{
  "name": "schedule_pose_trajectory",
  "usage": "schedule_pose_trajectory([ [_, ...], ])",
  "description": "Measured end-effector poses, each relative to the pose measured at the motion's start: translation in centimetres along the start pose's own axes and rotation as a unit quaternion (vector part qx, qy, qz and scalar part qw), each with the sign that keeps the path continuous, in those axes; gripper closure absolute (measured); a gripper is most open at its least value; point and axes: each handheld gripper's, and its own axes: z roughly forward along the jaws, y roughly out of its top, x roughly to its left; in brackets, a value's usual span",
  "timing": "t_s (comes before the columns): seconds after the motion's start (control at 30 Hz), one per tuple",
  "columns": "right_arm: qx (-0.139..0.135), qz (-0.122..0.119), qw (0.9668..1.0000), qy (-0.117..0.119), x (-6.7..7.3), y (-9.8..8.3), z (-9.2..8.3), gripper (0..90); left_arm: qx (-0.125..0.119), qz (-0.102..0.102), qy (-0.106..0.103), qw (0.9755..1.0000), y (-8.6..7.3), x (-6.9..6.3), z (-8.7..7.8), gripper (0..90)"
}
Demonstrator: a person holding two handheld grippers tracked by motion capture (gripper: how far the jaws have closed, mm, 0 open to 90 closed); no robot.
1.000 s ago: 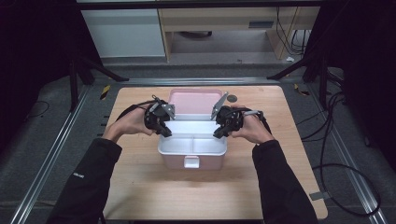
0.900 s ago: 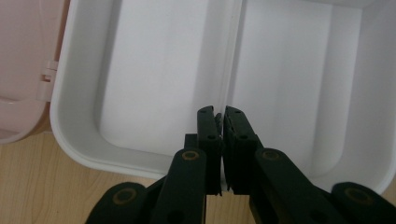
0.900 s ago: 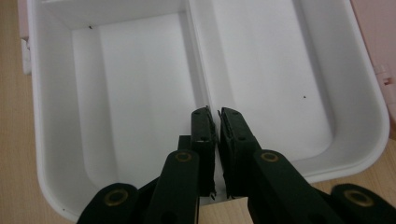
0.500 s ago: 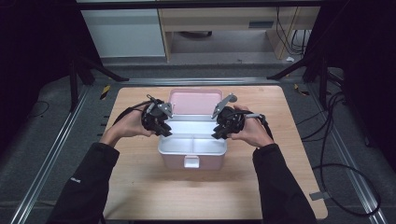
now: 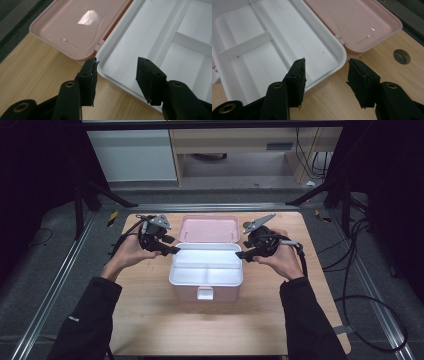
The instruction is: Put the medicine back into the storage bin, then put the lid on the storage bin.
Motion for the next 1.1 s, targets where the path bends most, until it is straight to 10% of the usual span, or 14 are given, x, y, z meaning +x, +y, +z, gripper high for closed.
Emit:
schedule_pose_trajectory([
  [0.23, -0.047, 0.057, 0.9964, -0.041, -1.0, -1.1, -1.4, 42.4, -0.042, -0.058, 0.034, 0.9969, -1.2, 0.5, 0.2, 45.7],
  [0.5, -0.11, 0.11, 0.9845, -0.08, -2.4, -2.1, -1.7, 41.5, -0.082, -0.101, 0.063, 0.9895, -1.5, 1.4, 1.1, 41.7],
  [1.1, -0.125, 0.133, 0.9734, -0.138, -5.0, -1.1, 1.3, 43.3, -0.128, -0.156, 0.086, 0.9756, -0.8, 3.9, 3.8, 40.5],
])
